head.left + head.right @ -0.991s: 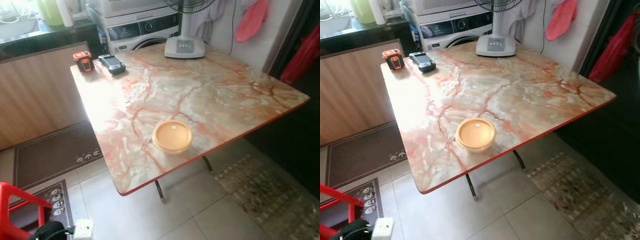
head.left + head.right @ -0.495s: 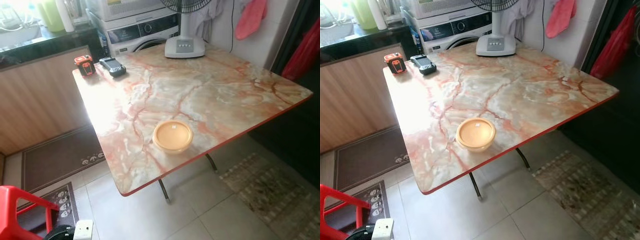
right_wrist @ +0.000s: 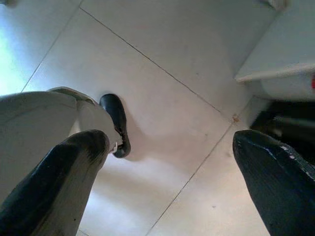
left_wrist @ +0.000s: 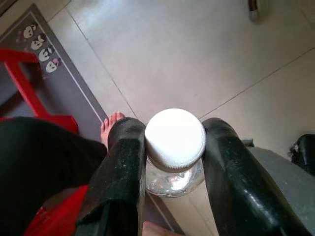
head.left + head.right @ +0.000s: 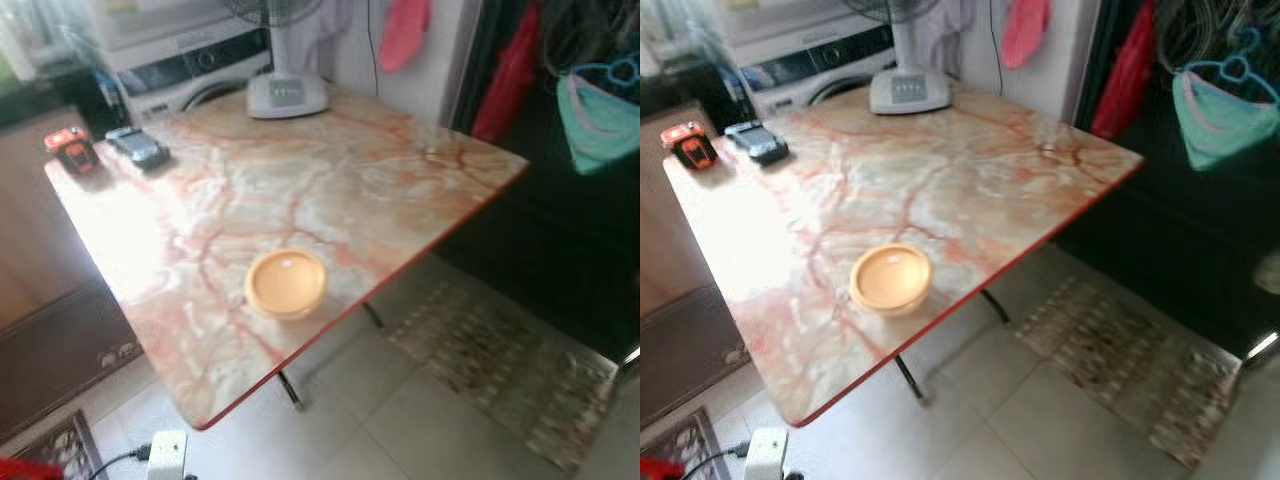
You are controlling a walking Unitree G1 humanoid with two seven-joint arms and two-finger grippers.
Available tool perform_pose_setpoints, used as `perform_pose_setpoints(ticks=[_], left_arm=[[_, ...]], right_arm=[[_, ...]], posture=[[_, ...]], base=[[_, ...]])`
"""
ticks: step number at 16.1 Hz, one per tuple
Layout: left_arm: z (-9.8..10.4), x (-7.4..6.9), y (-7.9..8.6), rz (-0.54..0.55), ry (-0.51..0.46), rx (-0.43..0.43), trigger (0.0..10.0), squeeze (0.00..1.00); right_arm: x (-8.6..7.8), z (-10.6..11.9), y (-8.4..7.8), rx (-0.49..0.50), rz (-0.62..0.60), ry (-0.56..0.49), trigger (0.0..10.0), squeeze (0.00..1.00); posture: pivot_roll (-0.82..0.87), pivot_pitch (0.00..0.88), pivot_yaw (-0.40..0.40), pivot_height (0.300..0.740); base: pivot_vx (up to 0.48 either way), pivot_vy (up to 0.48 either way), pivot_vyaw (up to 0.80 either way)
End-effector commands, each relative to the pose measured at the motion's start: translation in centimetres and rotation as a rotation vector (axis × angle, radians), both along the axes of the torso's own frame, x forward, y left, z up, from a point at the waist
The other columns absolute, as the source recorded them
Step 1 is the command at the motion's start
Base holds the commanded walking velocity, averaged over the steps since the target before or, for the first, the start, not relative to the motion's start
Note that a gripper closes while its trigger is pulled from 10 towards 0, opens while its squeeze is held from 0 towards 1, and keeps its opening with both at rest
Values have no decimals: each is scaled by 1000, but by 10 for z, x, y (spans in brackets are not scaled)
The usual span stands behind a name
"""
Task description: Restocking fridge
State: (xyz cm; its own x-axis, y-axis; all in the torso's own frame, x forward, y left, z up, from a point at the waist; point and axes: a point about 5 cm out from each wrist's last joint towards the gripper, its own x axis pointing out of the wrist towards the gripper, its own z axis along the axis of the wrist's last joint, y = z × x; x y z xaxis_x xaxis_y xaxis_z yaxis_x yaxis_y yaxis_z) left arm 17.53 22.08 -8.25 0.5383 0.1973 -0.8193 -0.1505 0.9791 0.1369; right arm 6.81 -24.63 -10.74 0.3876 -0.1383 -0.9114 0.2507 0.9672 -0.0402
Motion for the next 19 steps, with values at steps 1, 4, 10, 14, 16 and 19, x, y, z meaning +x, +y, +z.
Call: perform_pose_setpoints(ticks=[1, 4, 10, 14, 16, 19], left_arm=[[-3, -10, 8, 38, 27, 14, 10000, 0], [-4, -14, 10, 52, 39, 9, 10000, 0], [-5, -16, 8, 64, 42, -10, 10000, 0], [-5, -15, 8, 70, 43, -15, 10000, 0], [-5, -14, 7, 78, 39, -20, 10000, 0], [-6, -15, 7, 74, 46, -27, 10000, 0]], right_arm=[[1, -1, 3, 9, 19, 7, 10000, 0], [3, 0, 4, 15, 5, -9, 10000, 0], [4, 0, 3, 4, 14, -3, 10000, 0], [5, 0, 3, 3, 10, -9, 10000, 0], [5, 0, 4, 4, 5, -15, 10000, 0], [5, 0, 4, 6, 3, -16, 10000, 0]], posture=[[-18, 0, 71, 740], [-22, 0, 73, 740], [-29, 0, 77, 740], [-42, 0, 77, 740], [-43, 0, 76, 740], [-41, 0, 79, 740]], base=[[0, 0, 0], [0, 0, 0], [0, 0, 0], [0, 0, 0], [0, 0, 0], [-164, 0, 0]])
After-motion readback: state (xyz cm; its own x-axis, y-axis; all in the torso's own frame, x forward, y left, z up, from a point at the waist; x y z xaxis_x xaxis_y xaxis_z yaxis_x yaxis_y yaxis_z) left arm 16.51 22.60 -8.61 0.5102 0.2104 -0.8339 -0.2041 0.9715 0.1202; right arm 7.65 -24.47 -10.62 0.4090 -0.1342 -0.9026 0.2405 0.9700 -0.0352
